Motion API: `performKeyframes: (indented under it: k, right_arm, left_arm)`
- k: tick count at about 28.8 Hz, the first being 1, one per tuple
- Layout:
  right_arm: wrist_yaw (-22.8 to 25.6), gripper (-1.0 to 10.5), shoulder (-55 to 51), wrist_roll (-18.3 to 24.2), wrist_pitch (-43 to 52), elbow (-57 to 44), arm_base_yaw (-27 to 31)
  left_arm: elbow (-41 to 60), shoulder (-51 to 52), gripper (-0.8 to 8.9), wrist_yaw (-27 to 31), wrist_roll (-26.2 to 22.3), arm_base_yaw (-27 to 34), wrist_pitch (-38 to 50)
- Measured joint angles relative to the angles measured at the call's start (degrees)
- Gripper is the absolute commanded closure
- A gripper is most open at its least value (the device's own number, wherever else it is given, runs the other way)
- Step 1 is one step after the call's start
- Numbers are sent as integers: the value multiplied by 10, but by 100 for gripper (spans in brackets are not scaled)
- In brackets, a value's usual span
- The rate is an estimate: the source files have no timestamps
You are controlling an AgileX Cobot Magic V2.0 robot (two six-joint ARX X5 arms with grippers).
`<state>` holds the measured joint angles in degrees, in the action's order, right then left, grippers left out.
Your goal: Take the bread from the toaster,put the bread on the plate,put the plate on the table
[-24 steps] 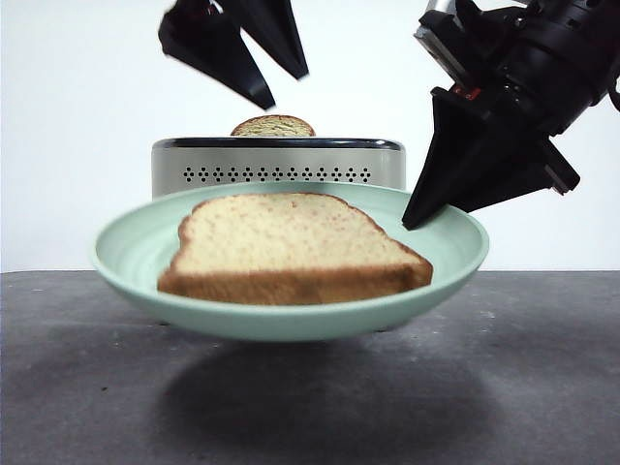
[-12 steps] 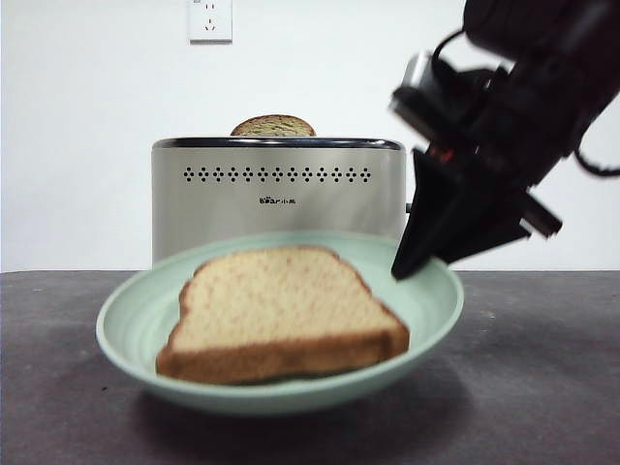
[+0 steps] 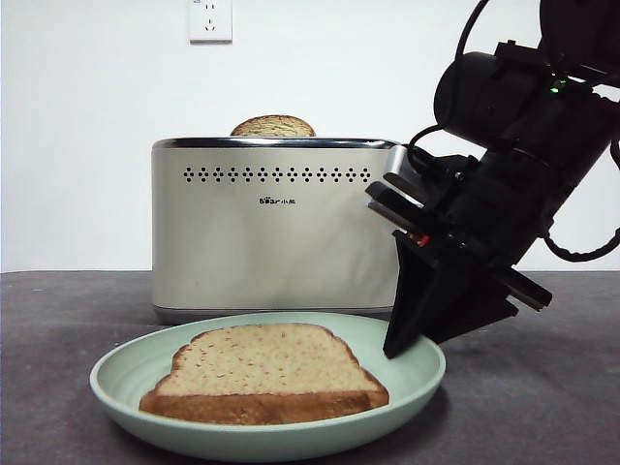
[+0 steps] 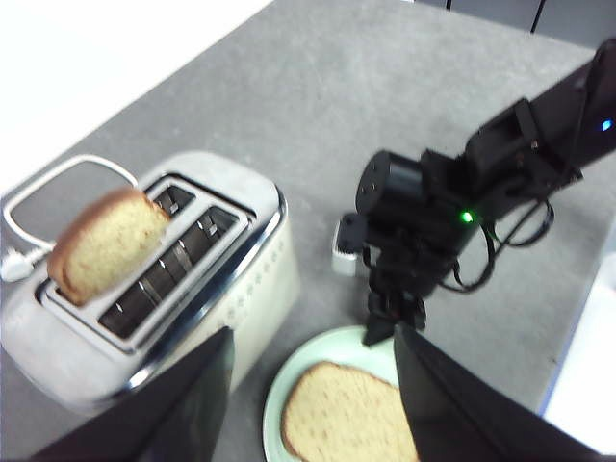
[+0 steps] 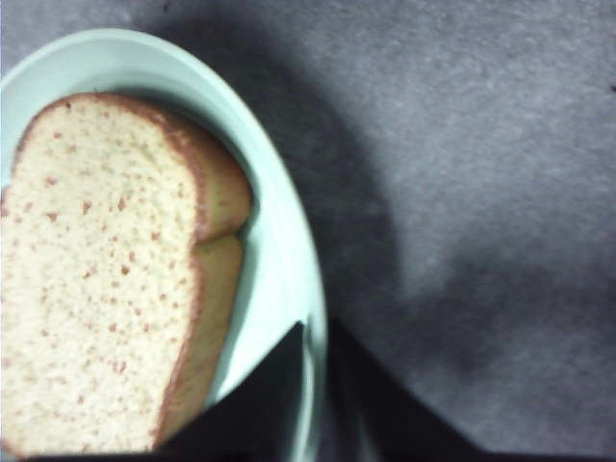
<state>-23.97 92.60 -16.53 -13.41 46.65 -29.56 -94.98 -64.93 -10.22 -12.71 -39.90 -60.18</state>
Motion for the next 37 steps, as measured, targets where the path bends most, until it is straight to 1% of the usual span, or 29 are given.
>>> performKeyframes:
  k: [1,2,6,9,16,20,22,27,30,31,37]
  right_arm:
    - [1,761,0,0,0,0,0]
    - [1,750,0,0,0,0,0]
    - [5,750,-29,0,-12,0,0]
    - [21,749,-76,0,-35,0,0]
    - [60,750,-247,14,-119,3,-1]
    - [63,751,-343,17,-157,26,-4]
    - [62,769,-390,17,-173,43,-8]
    - [61,852,-470,23,-210,56,-18]
    - [57,938,-497,28,-242,56,-28]
    - [57,943,-503,30,-249,56,-33]
    - [58,943,-518,42,-262,56,-41]
  left_arm:
    - [0,1,540,0,0,0,-7]
    - [0,1,540,0,0,0,-15]
    - [0,1,540,0,0,0,-29]
    - [0,1,540,0,0,0,-35]
    - [0,1,541,0,0,0,-43]
    - [0,1,543,0,0,0,-46]
    - [0,1,552,0,0,0,-49]
    - [0,1,666,0,0,0,-51]
    - [0,1,774,0,0,0,-60]
    - [0,1,815,0,0,0,-63]
    - [0,-1,806,0,7,0,-76]
